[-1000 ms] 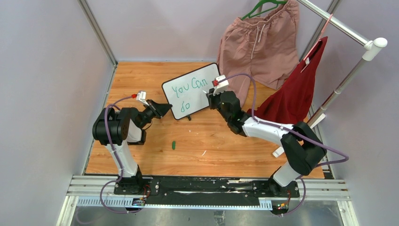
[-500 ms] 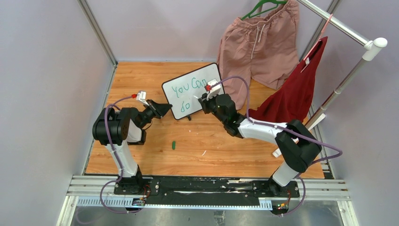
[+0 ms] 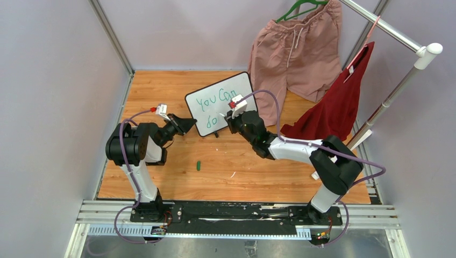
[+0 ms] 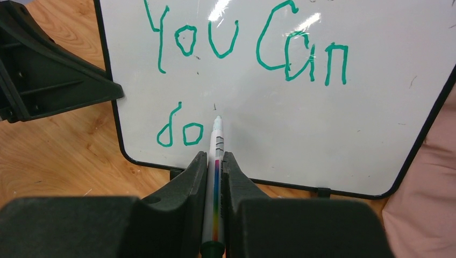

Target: Write a sentence on the whiteboard

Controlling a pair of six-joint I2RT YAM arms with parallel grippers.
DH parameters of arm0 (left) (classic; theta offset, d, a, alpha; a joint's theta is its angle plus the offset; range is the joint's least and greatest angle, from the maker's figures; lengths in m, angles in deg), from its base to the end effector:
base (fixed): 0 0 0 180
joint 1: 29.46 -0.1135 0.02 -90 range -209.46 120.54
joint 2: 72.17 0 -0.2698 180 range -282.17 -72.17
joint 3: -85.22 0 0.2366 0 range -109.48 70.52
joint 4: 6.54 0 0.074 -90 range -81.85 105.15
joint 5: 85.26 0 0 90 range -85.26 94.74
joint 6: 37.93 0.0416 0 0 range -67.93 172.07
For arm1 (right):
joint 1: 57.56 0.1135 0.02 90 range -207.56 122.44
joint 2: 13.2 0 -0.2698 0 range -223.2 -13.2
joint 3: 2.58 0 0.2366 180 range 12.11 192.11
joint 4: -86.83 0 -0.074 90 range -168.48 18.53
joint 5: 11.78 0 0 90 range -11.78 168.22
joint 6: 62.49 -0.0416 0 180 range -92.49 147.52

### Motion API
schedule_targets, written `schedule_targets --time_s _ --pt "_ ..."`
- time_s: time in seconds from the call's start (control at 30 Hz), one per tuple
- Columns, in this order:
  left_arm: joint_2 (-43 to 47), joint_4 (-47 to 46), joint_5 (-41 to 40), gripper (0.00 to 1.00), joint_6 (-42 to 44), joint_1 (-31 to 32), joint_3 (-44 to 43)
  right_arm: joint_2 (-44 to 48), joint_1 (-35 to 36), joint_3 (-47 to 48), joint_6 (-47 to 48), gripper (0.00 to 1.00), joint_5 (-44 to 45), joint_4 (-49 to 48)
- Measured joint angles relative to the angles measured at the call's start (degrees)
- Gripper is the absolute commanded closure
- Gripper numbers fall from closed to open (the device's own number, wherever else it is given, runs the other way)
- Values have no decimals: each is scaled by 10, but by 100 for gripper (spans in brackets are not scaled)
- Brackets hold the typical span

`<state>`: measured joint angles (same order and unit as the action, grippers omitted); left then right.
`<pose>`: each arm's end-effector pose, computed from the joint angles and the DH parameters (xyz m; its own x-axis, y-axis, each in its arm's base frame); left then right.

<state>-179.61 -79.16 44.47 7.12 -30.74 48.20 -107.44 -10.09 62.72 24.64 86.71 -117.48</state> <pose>0.2866 -0.0202 0.1520 -0.4118 -0.5527 -0.7245 0.4669 0.5549 -0.6886 0.2491 0.2624 0.2588 -0.0860 -0.0205 -0.9961 -0.6259 0.7790 0.0380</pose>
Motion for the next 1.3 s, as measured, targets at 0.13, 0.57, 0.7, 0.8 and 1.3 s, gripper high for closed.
schedule_targets --time_s 0.13,0.57,0.7,0.8,1.3 --pt "0 0 0 100 0 0 0 -3 0 0 0 100 14 0" --pt "0 0 0 100 0 0 0 -18 1 4 0 100 36 0" --pt "0 0 0 100 0 0 0 -21 1 9 -1 100 36 0" --pt "0 0 0 100 0 0 0 -23 1 13 -1 100 36 0" --pt "0 0 0 100 0 0 0 -33 1 22 -5 100 38 0"
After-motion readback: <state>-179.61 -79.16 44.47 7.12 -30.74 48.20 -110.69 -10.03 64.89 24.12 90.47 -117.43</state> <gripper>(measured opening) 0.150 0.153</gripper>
